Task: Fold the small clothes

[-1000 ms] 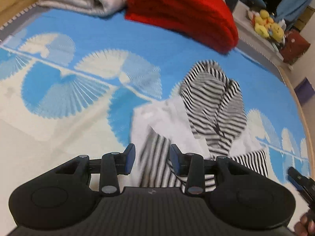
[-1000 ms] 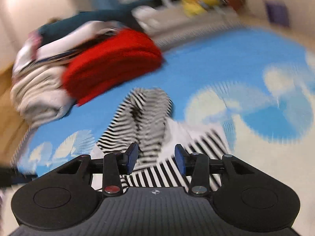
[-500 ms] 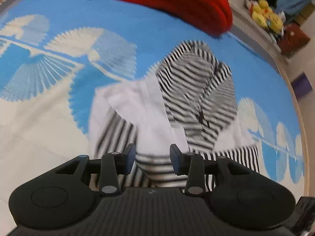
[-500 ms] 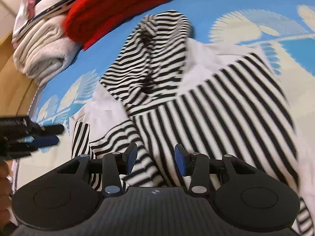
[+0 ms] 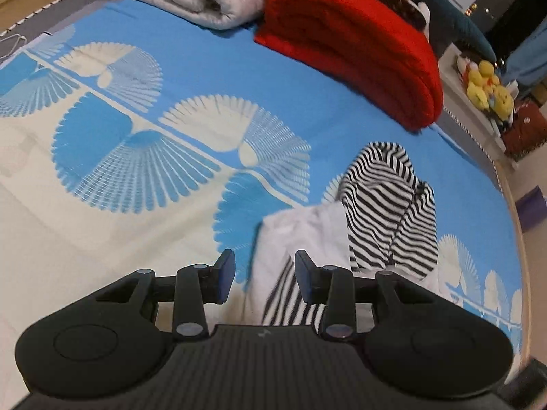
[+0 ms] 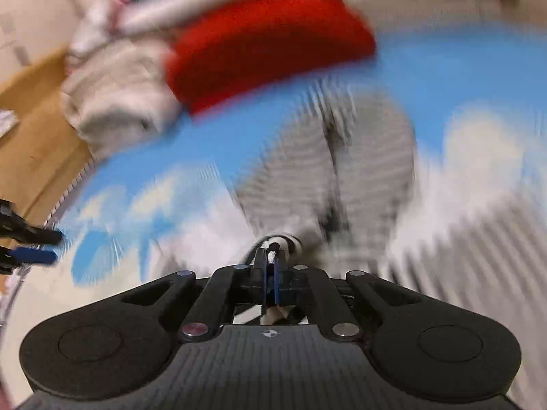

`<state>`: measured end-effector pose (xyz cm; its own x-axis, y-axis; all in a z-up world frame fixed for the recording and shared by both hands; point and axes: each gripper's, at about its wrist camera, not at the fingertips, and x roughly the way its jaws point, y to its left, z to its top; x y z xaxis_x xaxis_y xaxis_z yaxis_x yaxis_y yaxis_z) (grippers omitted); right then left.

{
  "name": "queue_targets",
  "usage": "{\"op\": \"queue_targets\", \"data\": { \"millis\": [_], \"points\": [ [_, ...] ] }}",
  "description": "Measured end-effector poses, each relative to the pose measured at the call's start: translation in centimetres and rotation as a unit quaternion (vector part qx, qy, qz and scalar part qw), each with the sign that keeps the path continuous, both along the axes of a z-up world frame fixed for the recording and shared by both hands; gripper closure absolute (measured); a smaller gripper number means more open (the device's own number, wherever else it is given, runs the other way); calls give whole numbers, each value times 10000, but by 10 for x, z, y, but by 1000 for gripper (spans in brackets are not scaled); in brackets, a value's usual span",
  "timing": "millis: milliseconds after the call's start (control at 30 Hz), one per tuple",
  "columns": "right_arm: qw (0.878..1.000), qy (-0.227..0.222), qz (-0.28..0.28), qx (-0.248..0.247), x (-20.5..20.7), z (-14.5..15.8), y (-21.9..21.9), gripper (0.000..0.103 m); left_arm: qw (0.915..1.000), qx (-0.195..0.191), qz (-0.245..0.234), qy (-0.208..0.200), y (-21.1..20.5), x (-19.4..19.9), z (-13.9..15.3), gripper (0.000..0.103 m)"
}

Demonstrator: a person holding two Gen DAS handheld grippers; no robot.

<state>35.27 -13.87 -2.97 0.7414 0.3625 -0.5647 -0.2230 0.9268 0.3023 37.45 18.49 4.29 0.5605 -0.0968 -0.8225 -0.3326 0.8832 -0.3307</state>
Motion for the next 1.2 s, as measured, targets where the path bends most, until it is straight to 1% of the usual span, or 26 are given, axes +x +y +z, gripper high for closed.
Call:
{"op": "queue_targets", "data": {
  "millis": [67,100,133,167,200,233,267,333,400,467,500,533,567,633,700,733,767,833,867,933,967,1000,1033,1100,1133,1200],
  "points": [
    [9955,-846,335,-279,-25,27,21,99,10000,-77,62,-6,8,-3,2,60],
    [9915,-1076,626,-383,-38,33,32,94,9999,-139,82,-13,12,-4,2,60],
    [9885,-1112,905,-477,-47,35,41,92,9997,-207,99,-20,15,-5,3,60],
    [9853,-869,1349,-580,-53,30,52,73,9996,-272,111,-32,18,-6,4,60],
    [9804,-372,1843,-597,-54,23,59,52,9994,-317,115,-40,19,-7,5,60],
    [9730,218,2226,-573,-57,12,62,54,9993,-351,105,-47,21,-8,6,60],
    [9718,505,2210,-645,-61,7,60,56,9992,-375,87,-60,22,-10,7,60],
    [9762,831,1830,-810,-65,8,47,56,9993,-375,59,-65,21,-13,9,60],
    [9831,1222,1266,-500,-63,16,14,55,9994,-354,-35,-43,17,-16,8,60],
    [9847,1612,627,-212,-61,21,-26,54,9992,-353,-205,24,9,-17,5,60],
    [9847,1688,370,-212,-63,21,-44,53,9990,-345,-279,56,4,-18,3,60],
    [9848,1698,133,-336,-67,18,-62,53,9989,-321,-340,82,0,-18,2,60],
    [9840,1666,-168,-605,-69,15,-81,52,9988,-279,-394,102,-4,-18,1,60],
    [9784,1722,-772,-840,-76,-2,-118,52,9986,-177,-478,121,-13,-19,-2,60],
    [9652,2122,-1323,-765,-80,-23,-154,52,9985,-134,-512,122,-19,-18,-3,60],
    [9594,2241,-1588,-641,-79,-27,-165,51,9985,-123,-525,124,-23,-18,-4,60],
    [9606,2147,-1709,-448,-79,-29,-176,52,9984,-113,-545,127,-26,-17,-4,60],
    [9645,1926,-1748,-457,-75,-30,-184,52,9980,-72,-606,143,-34,-15,-6,60],
    [9672,1805,-1715,-515,-73,-32,-186,52,9978,-54,-636,153,-37,-15,-7,60],
    [9709,1789,-1537,-409,-69,-37,-186,52,9974,-23,-697,185,-45,-13,-10,60],
    [9715,1850,-1445,-310,-63,-41,-186,59,9972,-7,-727,200,-48,-12,-12,60],
    [9723,1888,-1363,-193,-59,-44,-188,88,9970,7,-749,214,-50,-11,-13,60],
    [9721,1929,-1329,-137,-56,-47,-189,100,9968,22,-771,227,-53,-10,-14,60],
    [9721,1869,-1418,-42,-52,-46,-192,101,9963,47,-817,246,-56,-9,-16,60],
    [9721,1806,-1494,70,-53,-41,-198,101,9961,72,-832,269,-58,-8,-18,60],
    [9722,1572,-1733,105,-52,-27,-207,101,9954,141,-902,302,-64,-8,-21,60]
  ]
}}
